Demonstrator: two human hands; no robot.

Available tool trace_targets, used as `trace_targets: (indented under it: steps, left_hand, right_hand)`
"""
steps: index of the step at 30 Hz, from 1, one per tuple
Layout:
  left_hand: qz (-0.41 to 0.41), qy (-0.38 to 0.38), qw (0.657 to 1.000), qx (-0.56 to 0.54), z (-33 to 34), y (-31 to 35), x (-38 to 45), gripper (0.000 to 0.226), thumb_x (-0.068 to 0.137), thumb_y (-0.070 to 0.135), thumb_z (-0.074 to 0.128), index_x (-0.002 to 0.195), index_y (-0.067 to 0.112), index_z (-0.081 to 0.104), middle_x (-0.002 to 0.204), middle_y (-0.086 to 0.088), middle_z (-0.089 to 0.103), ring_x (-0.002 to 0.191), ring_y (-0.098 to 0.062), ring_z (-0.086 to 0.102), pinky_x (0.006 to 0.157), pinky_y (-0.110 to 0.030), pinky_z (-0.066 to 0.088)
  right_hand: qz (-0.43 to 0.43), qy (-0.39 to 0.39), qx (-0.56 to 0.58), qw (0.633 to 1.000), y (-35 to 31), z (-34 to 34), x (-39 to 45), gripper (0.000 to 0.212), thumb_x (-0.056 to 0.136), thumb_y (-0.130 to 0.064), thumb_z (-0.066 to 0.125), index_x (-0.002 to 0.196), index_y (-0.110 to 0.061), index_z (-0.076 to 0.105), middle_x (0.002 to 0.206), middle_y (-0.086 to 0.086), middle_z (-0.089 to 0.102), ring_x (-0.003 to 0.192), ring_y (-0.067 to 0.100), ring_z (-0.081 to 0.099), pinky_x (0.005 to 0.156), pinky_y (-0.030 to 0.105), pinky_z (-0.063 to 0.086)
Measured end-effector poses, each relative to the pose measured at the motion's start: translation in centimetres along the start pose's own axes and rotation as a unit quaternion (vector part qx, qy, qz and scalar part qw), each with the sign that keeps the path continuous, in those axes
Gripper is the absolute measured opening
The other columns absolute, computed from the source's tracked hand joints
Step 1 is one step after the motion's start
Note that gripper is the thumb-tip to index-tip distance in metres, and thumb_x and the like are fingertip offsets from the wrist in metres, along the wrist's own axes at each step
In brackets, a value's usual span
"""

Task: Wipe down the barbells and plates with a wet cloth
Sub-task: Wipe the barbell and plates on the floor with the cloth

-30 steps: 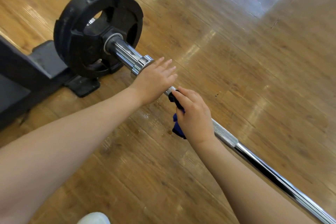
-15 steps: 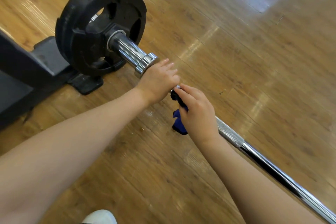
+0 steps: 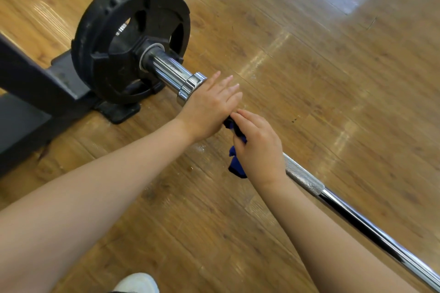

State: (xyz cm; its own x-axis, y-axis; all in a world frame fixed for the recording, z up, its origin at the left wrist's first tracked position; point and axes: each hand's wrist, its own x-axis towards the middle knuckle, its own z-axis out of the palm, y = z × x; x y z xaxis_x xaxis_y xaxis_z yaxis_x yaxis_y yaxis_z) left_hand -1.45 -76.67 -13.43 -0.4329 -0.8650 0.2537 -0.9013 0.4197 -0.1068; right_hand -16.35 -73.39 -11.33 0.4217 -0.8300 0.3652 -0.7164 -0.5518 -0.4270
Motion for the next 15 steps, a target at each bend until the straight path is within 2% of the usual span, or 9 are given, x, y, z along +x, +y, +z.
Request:
trace_targets:
  steps: [2, 4, 6, 9, 11, 13, 15]
  left_hand:
    - [-0.006, 0.002, 1.000, 0.021, 0.0, 0.1, -0.1, 0.037, 0.079, 0.003, 0.047, 0.111, -0.003, 0.064, 0.113, -0.020, 0.066, 0.113, -0.036, 0.059, 0.101, -0.054, 0.038]
    - [-0.012, -0.010, 0.999, 0.039, -0.1, 0.3, -0.1, 0.033, 0.074, -0.001, 0.059, 0.106, -0.003, 0.067, 0.108, -0.020, 0.068, 0.109, -0.035, 0.062, 0.099, -0.051, 0.041]
    - [-0.007, -0.014, 0.999, 0.032, -0.4, 0.4, 0.1, 0.028, 0.068, -0.003, 0.072, 0.096, -0.001, 0.070, 0.102, -0.019, 0.070, 0.103, -0.034, 0.065, 0.097, -0.049, 0.044]
    - [-0.003, -0.017, 1.000, 0.005, -0.7, 0.3, 0.5, 0.023, 0.062, -0.006, 0.075, 0.084, 0.001, 0.073, 0.098, -0.019, 0.071, 0.099, -0.035, 0.066, 0.095, -0.050, 0.045]
    - [-0.007, -0.064, 0.998, -0.019, -1.1, 0.3, 0.8, 0.027, 0.072, -0.008, 0.069, 0.096, 0.003, 0.071, 0.115, -0.018, 0.066, 0.116, -0.033, 0.058, 0.104, -0.047, 0.038]
    - [-0.012, -0.149, 0.989, -0.011, -1.0, 0.1, 1.3, 0.033, 0.088, -0.002, 0.053, 0.117, 0.010, 0.063, 0.136, -0.010, 0.054, 0.136, -0.026, 0.037, 0.114, -0.039, 0.021]
    - [-0.029, -0.218, 0.975, -0.019, -1.6, 0.0, 2.0, 0.031, 0.090, 0.003, 0.049, 0.114, 0.017, 0.062, 0.131, -0.004, 0.057, 0.135, -0.022, 0.038, 0.115, -0.037, 0.019]
  right_hand:
    - [0.004, -0.012, -0.001, 1.000, 0.4, -0.1, -0.6, 0.048, 0.062, 0.013, 0.072, 0.107, -0.004, 0.069, 0.106, 0.009, 0.069, 0.094, 0.027, 0.065, 0.081, 0.018, 0.040]
    - [0.014, -0.010, -0.008, 1.000, 1.3, -0.6, -1.6, 0.051, 0.059, 0.017, 0.073, 0.106, -0.001, 0.069, 0.107, 0.013, 0.068, 0.097, 0.029, 0.065, 0.089, 0.018, 0.035]
    - [0.026, -0.011, -0.014, 1.000, 2.0, -1.4, -2.6, 0.050, 0.060, 0.017, 0.074, 0.107, -0.001, 0.069, 0.108, 0.014, 0.068, 0.099, 0.030, 0.064, 0.089, 0.017, 0.038]
    - [0.030, -0.011, -0.021, 0.999, 2.2, -2.0, -3.2, 0.049, 0.060, 0.018, 0.073, 0.105, -0.001, 0.070, 0.108, 0.014, 0.068, 0.099, 0.030, 0.065, 0.087, 0.026, 0.044]
    - [0.026, 0.003, -0.027, 0.999, 1.9, -1.9, -2.7, 0.044, 0.062, 0.016, 0.071, 0.102, -0.001, 0.071, 0.104, 0.013, 0.069, 0.097, 0.030, 0.066, 0.086, 0.023, 0.043]
    - [0.013, 0.019, -0.018, 1.000, 1.3, -1.3, -1.8, 0.035, 0.068, 0.009, 0.066, 0.101, 0.000, 0.071, 0.102, 0.013, 0.069, 0.094, 0.030, 0.066, 0.087, 0.018, 0.039]
    - [0.003, 0.022, -0.009, 1.000, 1.0, -0.7, -1.0, 0.031, 0.072, 0.003, 0.064, 0.102, 0.000, 0.071, 0.102, 0.013, 0.069, 0.092, 0.030, 0.066, 0.086, 0.021, 0.039]
